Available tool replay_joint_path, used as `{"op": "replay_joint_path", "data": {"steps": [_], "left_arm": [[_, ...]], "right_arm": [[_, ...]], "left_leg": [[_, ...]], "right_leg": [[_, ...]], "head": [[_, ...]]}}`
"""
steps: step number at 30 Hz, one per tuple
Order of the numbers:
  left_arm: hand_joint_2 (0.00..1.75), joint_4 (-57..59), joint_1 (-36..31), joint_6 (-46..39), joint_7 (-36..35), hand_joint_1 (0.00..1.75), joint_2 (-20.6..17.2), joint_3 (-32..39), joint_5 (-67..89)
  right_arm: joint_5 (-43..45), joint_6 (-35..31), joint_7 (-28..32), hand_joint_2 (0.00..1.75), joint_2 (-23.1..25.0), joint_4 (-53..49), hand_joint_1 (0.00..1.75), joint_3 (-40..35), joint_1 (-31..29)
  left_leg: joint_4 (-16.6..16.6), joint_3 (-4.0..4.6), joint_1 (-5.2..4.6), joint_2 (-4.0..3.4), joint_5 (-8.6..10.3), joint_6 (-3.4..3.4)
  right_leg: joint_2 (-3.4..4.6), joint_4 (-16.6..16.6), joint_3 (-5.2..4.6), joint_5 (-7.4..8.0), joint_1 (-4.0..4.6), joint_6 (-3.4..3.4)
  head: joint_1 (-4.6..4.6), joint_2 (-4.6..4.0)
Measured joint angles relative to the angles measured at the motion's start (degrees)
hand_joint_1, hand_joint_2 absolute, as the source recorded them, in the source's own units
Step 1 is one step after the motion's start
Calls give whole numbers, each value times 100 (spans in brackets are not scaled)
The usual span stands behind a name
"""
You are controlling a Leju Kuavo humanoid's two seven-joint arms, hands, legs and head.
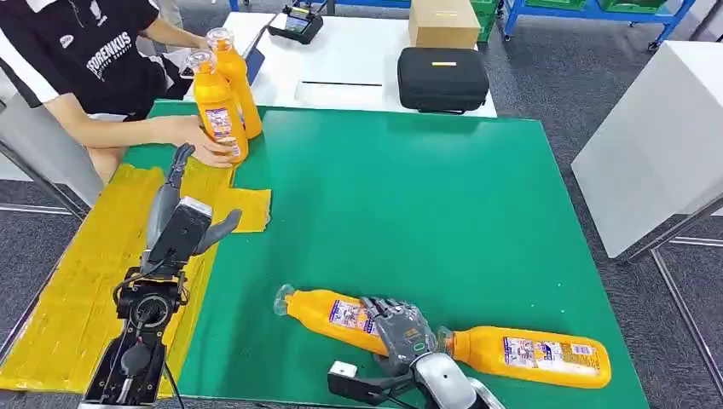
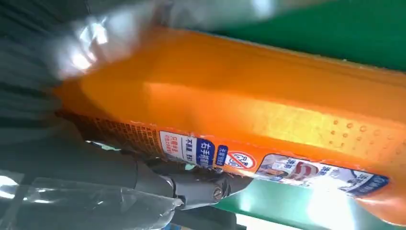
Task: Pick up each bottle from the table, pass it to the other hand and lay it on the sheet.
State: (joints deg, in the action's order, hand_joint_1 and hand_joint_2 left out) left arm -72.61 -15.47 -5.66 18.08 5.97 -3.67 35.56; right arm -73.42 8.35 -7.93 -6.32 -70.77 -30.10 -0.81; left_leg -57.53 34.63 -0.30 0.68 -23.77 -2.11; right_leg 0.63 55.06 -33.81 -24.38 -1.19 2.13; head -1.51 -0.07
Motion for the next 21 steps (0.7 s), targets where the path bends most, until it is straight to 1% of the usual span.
{"op": "replay_joint_path", "data": {"steps": [3, 4, 5, 7, 12, 15, 19, 21], "left_arm": [[175, -94, 5, 24, 48, 0, 0, -65, -127], [175, -129, 9, 35, 70, 0, 0, -83, -164], [175, -172, 19, 78, 100, 0, 2, -100, -233], [175, -277, 66, 155, 157, 0, 9, -118, -375], [175, -493, 164, 319, 247, 0, 20, -133, -587], [175, -673, 269, 568, 345, 0, 24, -144, -872], [175, -866, 428, 910, 323, 0, 59, -321, -1036], [175, -898, 472, 990, 315, 0, 83, -496, -1056]], "right_arm": [[15, -193, 48, 175, 39, 13, 175, 59, 18], [13, -317, 90, 175, 52, 15, 175, 90, 38], [4, -480, 120, 175, 70, 13, 175, 124, 54], [-13, -725, 149, 175, 122, 4, 175, 216, 100], [-120, -939, 160, 175, 194, -22, 175, 415, 158], [-136, -1419, 236, 175, 317, -131, 175, 583, 210], [282, -2180, 586, 175, 579, -367, 175, 929, 199], [383, -2426, 695, 175, 717, -437, 175, 1106, 127]], "left_leg": [[0, 0, 0, 2, 1, 0], [0, 1, 0, 2, 1, 0], [0, 6, 0, 2, 7, -2], [-1, 8, 0, 1, 11, -5], [-1, 22, 0, 2, 11, -5], [-1, 38, 0, 3, 10, -5], [-1, 48, 1, 7, 11, -5], [-1, 51, 1, 8, 11, -5]], "right_leg": [[0, 0, 1, 2, 0, 2], [0, 0, 17, 7, 0, 8], [0, 1, 55, 17, 0, 18], [0, 2, 57, 19, 0, 18], [-1, 3, 49, 18, 0, 19], [0, 4, 31, 18, 0, 19], [-3, 4, 22, 17, 0, 18], [-3, 4, 19, 17, 0, 18]], "head": [[2, 0], [-2, 0], [-2, 0], [0, 0], [0, 0], [-2, 0], [0, 0], [0, 0]]}}
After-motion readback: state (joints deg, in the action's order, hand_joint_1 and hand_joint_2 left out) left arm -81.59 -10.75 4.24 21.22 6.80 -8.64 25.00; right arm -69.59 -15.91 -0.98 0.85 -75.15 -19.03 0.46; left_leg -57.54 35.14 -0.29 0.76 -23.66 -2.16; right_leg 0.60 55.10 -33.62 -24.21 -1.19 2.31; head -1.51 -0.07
